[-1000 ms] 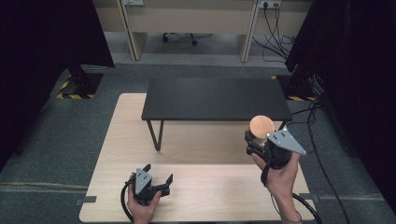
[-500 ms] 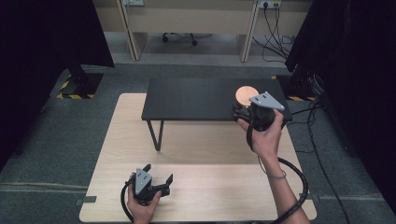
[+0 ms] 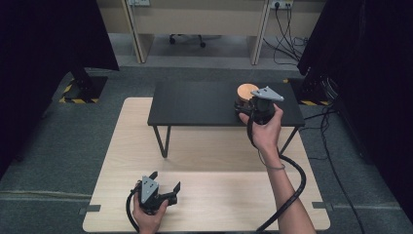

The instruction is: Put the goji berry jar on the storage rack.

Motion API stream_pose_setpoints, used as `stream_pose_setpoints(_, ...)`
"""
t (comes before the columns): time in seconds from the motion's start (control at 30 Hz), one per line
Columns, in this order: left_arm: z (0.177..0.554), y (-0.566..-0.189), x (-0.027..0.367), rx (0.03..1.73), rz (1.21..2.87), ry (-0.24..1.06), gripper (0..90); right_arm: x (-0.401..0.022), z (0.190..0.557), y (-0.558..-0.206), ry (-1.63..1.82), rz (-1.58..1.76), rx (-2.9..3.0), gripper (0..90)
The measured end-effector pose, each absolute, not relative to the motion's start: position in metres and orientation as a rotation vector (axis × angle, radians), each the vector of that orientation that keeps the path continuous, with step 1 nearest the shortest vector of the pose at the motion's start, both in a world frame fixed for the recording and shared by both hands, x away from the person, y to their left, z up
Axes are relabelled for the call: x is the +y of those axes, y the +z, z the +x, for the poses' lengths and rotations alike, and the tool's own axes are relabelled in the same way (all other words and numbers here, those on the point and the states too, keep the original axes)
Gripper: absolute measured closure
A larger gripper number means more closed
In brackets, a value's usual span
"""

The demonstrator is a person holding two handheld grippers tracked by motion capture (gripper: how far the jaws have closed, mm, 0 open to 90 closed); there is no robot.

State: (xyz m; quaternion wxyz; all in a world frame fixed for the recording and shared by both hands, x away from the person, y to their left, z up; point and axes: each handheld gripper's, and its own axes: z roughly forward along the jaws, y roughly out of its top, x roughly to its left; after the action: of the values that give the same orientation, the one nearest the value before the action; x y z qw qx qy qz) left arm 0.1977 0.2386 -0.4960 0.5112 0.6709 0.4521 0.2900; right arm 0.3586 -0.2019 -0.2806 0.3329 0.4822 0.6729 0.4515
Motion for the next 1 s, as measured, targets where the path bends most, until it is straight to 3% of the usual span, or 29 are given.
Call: stream_pose_setpoints(1.0,0.198,-0.496,0.239,1.090,1.614,0.697,2.6,-0.202,0.359,-0.293,1.214,1.235,1.716,26.2)
